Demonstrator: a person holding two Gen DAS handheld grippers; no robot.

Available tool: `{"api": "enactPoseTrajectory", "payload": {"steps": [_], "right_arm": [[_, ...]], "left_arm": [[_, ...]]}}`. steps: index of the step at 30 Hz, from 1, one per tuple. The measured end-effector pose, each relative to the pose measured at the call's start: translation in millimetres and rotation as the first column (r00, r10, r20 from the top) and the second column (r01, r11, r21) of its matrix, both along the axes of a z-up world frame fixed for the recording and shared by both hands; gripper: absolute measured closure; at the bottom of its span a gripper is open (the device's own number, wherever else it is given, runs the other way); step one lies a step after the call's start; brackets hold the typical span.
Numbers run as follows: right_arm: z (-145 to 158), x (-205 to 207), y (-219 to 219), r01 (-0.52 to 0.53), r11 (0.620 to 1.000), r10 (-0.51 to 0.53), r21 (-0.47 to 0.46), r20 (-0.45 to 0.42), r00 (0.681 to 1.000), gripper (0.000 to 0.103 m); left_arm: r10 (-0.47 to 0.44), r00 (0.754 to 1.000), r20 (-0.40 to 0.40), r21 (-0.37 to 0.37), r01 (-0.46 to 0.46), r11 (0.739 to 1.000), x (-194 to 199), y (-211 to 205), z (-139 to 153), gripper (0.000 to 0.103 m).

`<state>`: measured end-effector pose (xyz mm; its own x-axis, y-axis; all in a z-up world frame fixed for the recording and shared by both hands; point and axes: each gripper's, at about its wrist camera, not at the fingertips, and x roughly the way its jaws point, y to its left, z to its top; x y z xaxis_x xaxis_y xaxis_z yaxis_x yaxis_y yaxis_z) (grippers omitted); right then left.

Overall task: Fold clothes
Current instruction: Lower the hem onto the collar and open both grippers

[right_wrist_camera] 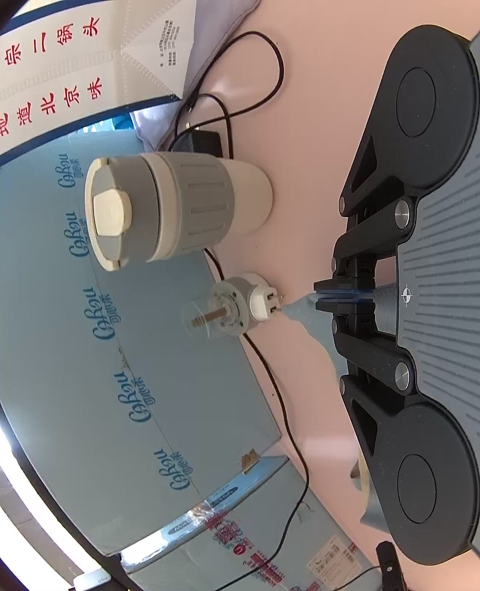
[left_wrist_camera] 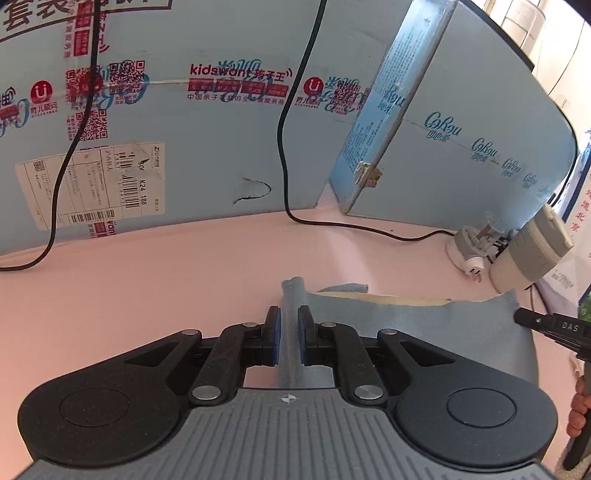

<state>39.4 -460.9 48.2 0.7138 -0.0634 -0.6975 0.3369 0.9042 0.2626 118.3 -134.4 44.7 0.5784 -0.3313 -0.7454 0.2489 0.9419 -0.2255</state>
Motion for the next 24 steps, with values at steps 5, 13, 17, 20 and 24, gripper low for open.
{"api": "enactPoseTrajectory", "payload": {"steps": [5,13,17,20,24], "right_arm": [[-20.4,6.0,-1.3,-0.010,1.000,0.008,-0.019,-0.081,0.997,0.098],[-26.9,-13.1,-21.5,0.118,0.990,-0.128,-0.084,-0.136,0.982,0.089],[-7.3,-39.6,-16.0,0.071,0.997,-0.072,-0.012,-0.095,0.993,0.086],[3.3,-54.3,14.4,-0.064,0.997,0.068,0.048,-0.071,0.995,0.086],[6.1,-58.1,62.6,-0.220,0.970,0.227,0.107,-0.058,0.972,0.086]], "left_arm": [[-0.009,1.000,0.000,0.103,0.009,0.995,0.2,-8.0,-15.6,0.094],[0.021,0.999,0.046,0.150,-0.027,0.988,-15.4,13.9,1.9,0.083],[-0.102,0.989,0.106,0.095,0.092,0.991,-49.8,-1.9,26.0,0.075],[-0.235,0.964,0.123,0.063,0.229,0.971,-75.5,-23.8,30.0,0.073],[-0.351,0.932,0.088,0.080,0.345,0.935,-99.6,-55.8,12.6,0.073]]}}
